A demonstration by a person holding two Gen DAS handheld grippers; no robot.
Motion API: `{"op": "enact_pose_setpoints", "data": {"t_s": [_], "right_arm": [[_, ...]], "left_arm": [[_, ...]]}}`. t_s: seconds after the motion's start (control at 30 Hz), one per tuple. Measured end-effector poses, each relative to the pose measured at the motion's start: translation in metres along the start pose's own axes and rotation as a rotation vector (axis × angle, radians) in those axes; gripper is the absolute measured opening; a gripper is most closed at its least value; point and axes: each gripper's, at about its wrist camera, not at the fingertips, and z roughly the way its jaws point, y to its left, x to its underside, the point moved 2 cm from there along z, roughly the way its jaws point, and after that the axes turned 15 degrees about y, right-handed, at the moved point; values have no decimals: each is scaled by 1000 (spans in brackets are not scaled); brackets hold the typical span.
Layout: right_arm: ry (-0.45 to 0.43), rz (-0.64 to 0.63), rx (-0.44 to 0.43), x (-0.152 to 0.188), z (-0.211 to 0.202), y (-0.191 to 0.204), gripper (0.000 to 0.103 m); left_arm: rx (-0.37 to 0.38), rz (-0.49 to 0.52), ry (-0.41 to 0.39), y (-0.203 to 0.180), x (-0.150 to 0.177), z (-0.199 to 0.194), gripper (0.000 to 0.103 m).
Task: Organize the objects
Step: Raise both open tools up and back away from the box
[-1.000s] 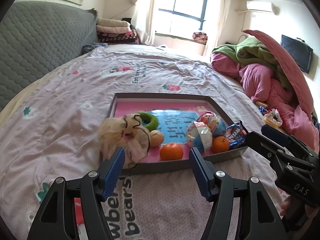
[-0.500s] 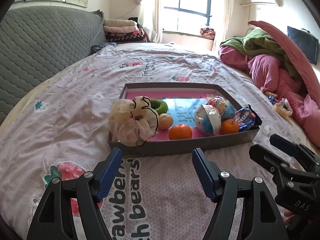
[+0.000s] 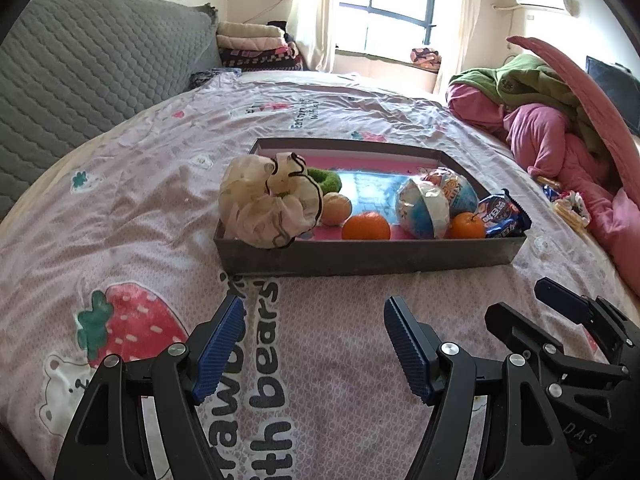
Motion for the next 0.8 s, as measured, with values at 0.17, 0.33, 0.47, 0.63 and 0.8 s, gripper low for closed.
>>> {"op": "enact_pose_setpoints", "data": {"t_s": [0.17, 0.33, 0.47, 0.63, 0.8], "right_arm": [[-32, -16, 23, 6, 0, 7, 74], [-31, -27, 25, 7, 2, 10, 74], [-13, -14, 18, 8, 6, 7, 74], [-2, 8, 17, 9, 9, 2, 74], [12, 32, 4, 9, 13, -3, 74]], "left_arm": [[-16, 14, 7, -3, 4, 4, 74], [-17, 5, 3, 0, 4, 4, 74], [-14, -4, 12, 2, 4, 6, 74], [-21, 6, 17, 0, 5, 8, 74], [-15, 1, 31, 1, 5, 11, 74]]}}
